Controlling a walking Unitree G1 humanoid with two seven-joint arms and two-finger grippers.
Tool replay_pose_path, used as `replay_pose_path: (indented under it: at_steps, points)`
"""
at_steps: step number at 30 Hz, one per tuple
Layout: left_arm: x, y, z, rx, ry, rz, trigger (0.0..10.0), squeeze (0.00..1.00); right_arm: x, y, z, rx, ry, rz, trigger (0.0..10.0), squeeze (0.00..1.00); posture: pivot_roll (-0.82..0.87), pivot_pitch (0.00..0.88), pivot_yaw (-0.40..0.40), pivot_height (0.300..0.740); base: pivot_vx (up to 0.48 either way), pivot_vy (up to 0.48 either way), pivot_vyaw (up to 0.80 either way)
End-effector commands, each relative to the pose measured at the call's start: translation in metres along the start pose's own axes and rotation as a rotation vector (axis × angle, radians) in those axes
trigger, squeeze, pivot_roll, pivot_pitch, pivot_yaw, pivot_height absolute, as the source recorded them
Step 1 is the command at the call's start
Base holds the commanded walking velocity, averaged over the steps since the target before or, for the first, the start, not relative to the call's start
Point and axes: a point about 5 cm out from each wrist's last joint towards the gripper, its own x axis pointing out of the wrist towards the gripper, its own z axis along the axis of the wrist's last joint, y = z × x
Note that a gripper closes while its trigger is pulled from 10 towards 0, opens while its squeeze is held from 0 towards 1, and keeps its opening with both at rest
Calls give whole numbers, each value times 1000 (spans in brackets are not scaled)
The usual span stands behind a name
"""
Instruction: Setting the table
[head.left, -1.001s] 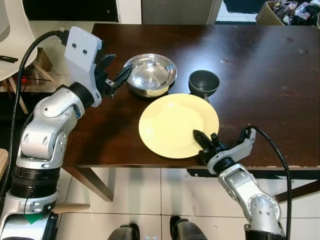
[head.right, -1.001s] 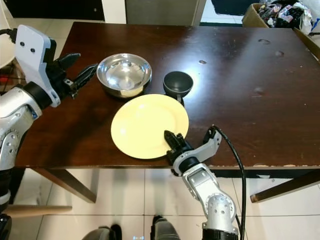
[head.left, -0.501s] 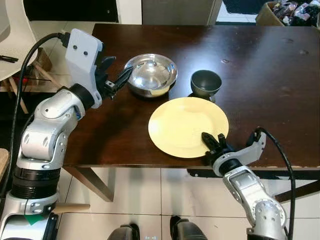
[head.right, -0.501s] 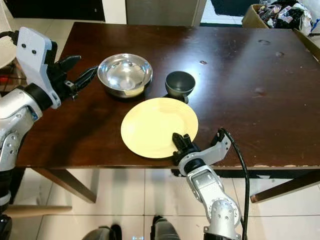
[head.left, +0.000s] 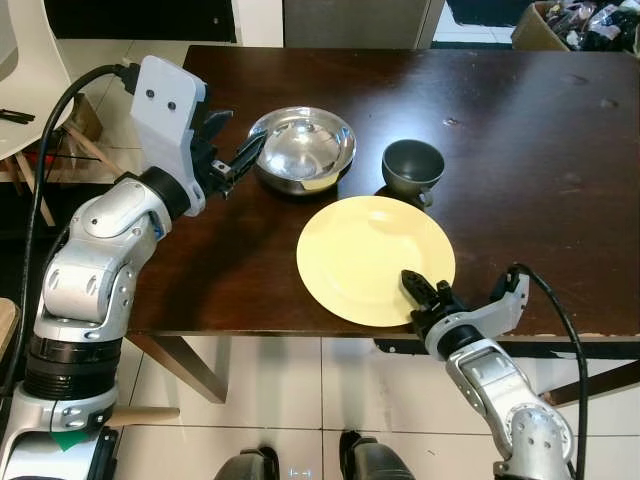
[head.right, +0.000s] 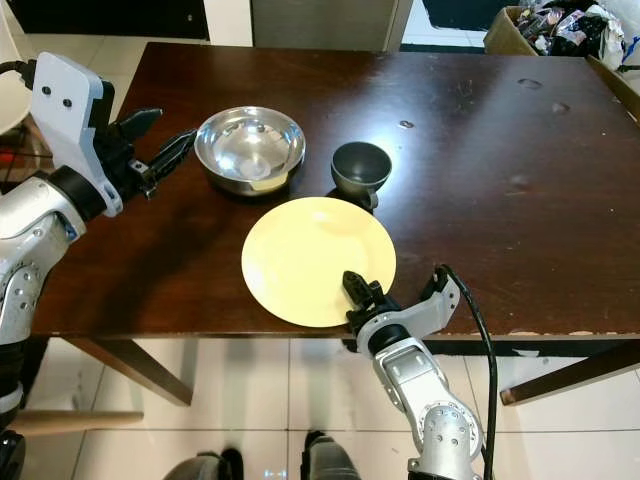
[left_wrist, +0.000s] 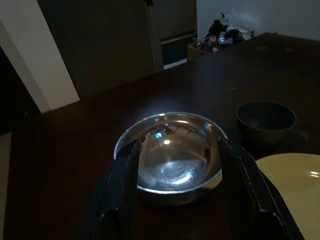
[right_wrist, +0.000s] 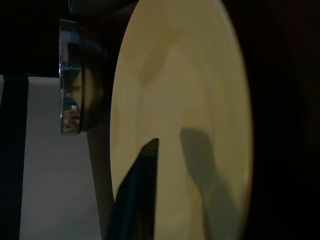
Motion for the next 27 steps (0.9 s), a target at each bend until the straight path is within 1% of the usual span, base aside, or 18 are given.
replay_pose_path:
  at_steps: [1,4,5,7,8,9,10,11,14,16,17,20,21,22,24,25,26,27]
  points:
    - [-3,-2,-4,-4,15,-4,10000,0,-5,-1,-1,16,-1,-17,10000,1000,-86,170,61,740,0,0,0]
    - [-2,-2,-3,-3,17,-5,10000,0,-10,4,0,32,-15,-16,10000,1000,-88,177,62,740,0,0,0]
    - [-2,-2,-3,-5,17,-7,10000,0,-16,6,2,28,-34,-44,10000,1000,-89,179,62,740,0,0,0]
    - [-2,-2,-3,-5,17,-7,10000,0,-17,7,2,26,-39,-53,10000,1000,-89,179,62,740,0,0,0]
    - [-1,-3,-3,-6,17,-11,10000,0,-23,9,3,17,-51,-74,10000,1000,-84,188,60,740,0,0,0]
    - [-1,-4,-3,-6,18,-15,10000,0,-33,12,5,20,-71,-102,10000,0,-86,190,59,740,0,0,0]
    - [-1,-4,-3,-6,18,-15,10000,0,-33,12,5,20,-71,-102,10000,0,-86,190,59,740,0,0,0]
    - [0,-4,-2,-7,18,-17,10000,0,-42,15,6,21,-90,-127,10000,0,-88,194,59,740,0,0,0]
    - [2,-5,-2,-10,18,-23,10000,0,-50,16,9,6,-112,-159,10000,0,-87,190,56,740,0,0,0]
    - [5,-6,-2,-11,17,-31,10000,0,-56,21,9,-1,-108,-147,10000,0,-87,194,53,740,0,0,0]
    - [5,-6,-2,-11,17,-31,10000,0,-56,21,9,-1,-108,-147,10000,0,-87,194,53,740,0,0,0]
    - [7,-7,-1,-14,14,-35,10000,0,-57,27,12,-56,-115,-130,10000,0,-87,194,53,740,0,0,0]
    - [7,-6,1,-29,7,-21,10000,0,-56,52,24,-327,-190,-25,10000,0,-81,189,42,740,0,0,0]
    - [7,-6,1,-29,7,-21,10000,0,-56,52,24,-327,-190,-25,10000,0,-81,189,42,740,0,0,0]
    - [6,-3,-1,-42,14,20,10000,0,-52,75,37,-579,-306,68,10000,0,-74,185,39,740,0,0,0]
    - [5,-2,-2,-47,20,42,10000,0,-50,83,41,-638,-348,97,10000,0,-74,185,39,740,0,0,0]
    - [0,2,-5,-64,34,93,10000,0,-44,100,46,-711,-408,179,10000,0,-68,189,34,740,0,0,0]
    - [-1,3,-6,-68,38,105,10000,0,-42,105,46,-726,-415,198,10000,0,-68,189,34,740,0,0,0]
